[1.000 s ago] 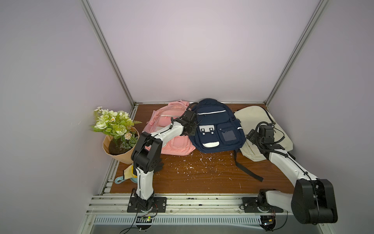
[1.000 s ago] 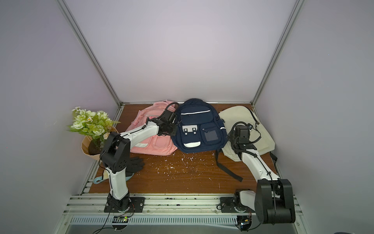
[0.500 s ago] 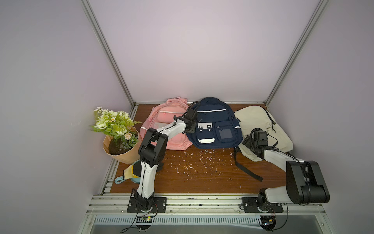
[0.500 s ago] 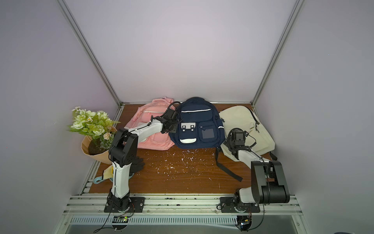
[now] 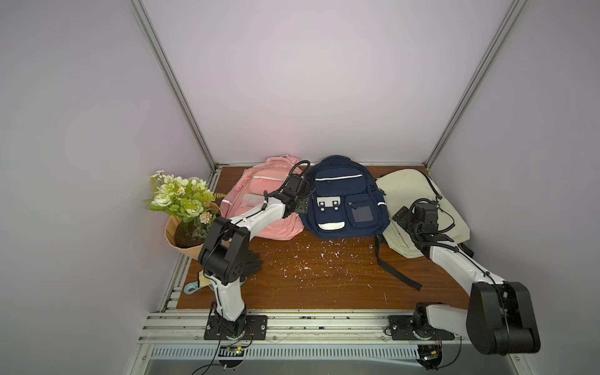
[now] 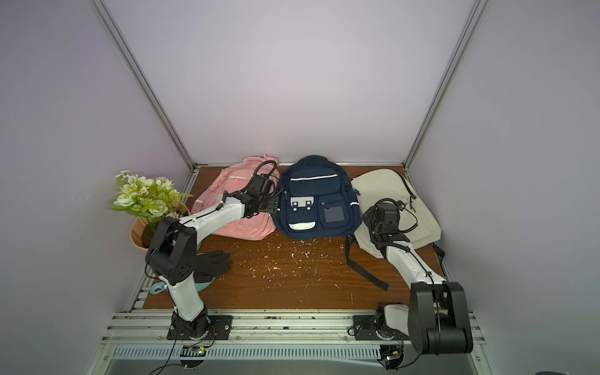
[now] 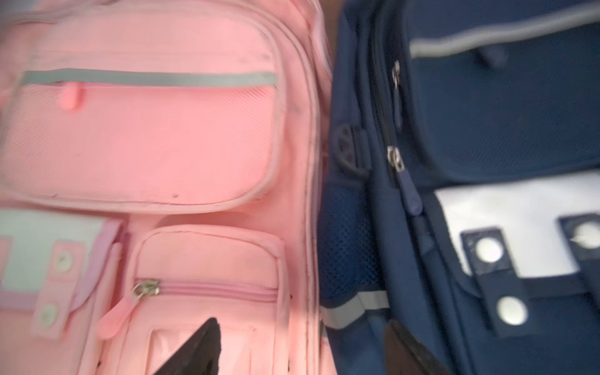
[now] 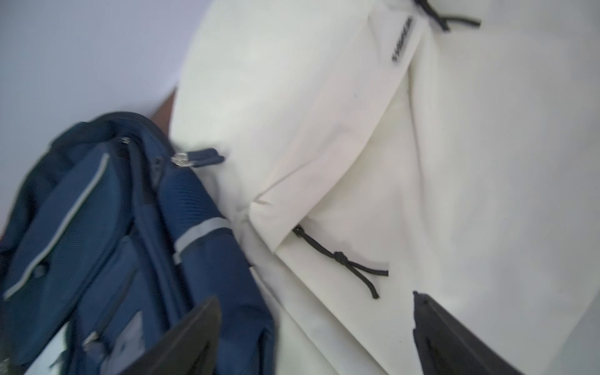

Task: Zip up the backpack
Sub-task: Reset both arms

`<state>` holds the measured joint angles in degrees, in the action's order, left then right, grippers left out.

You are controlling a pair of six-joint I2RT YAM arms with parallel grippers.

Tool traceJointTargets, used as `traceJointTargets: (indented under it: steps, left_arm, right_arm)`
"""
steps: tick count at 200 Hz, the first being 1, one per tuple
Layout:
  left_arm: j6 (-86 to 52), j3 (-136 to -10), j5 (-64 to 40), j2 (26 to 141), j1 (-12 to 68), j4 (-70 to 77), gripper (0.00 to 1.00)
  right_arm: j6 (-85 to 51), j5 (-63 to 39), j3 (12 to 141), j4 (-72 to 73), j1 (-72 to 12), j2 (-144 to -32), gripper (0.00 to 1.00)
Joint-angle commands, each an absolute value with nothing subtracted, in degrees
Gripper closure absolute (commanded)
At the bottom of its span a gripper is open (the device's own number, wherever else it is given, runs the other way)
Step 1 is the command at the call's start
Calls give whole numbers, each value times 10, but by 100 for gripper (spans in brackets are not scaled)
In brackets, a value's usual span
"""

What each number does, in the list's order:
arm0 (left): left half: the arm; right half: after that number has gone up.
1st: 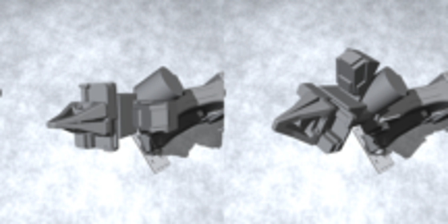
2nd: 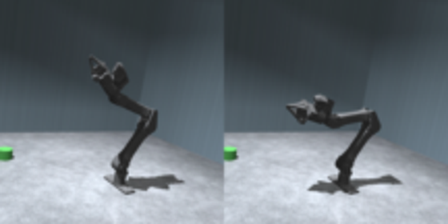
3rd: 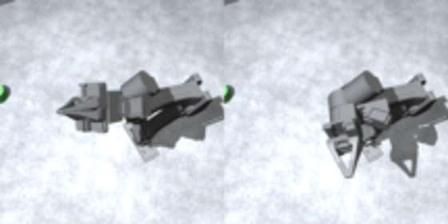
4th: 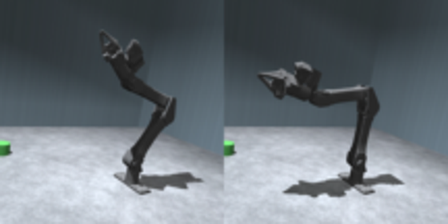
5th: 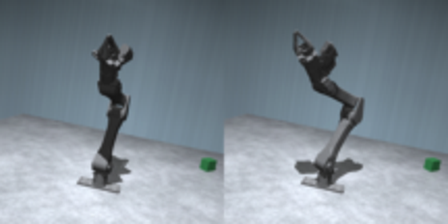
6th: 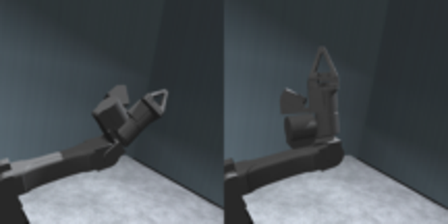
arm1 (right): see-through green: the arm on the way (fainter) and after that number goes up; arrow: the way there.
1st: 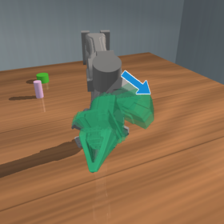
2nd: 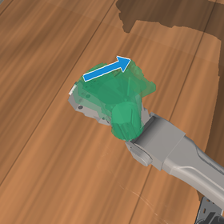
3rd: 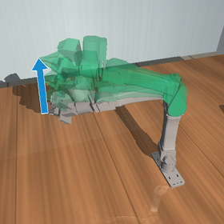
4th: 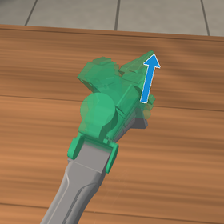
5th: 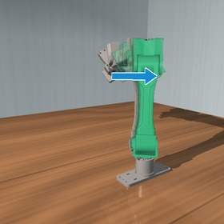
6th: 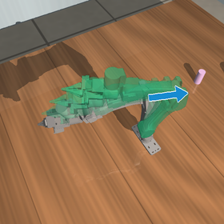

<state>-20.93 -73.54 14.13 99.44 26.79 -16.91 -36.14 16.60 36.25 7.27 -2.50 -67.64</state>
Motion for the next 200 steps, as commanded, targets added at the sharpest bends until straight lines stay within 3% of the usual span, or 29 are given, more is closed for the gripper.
traceJointTargets:
  steps: [1, 45, 70, 101, 133, 156, 200]
  left_arm:
    - [-226, -667, 189, 929, 250, -99, 0]
    - [-235, -521, 311, 853, 173, 31, 0]
    - [-147, -383, 320, 799, 136, 224, 0]
    - [-101, -281, 243, 756, 69, 352, 0]
    - [-41, -203, 226, 784, 48, 491, 0]
    - [-18, -159, 158, 832, 39, 615, 0]
    - [-9, -139, 79, 865, 19, 669, 0]
  right_arm:
    - [-290, 153, 379, 75, -23, -645, 1]
    - [-207, 129, 315, 225, -25, -613, 1]
    - [-138, 133, 316, 248, -25, -646, 1]
    - [-95, 122, 276, 328, -27, -686, 1]
    - [-61, 123, 205, 466, -34, -726, 1]
    - [7, 125, 164, 549, -59, -734, 1]
    - [33, 79, 90, 731, -55, -806, 1]
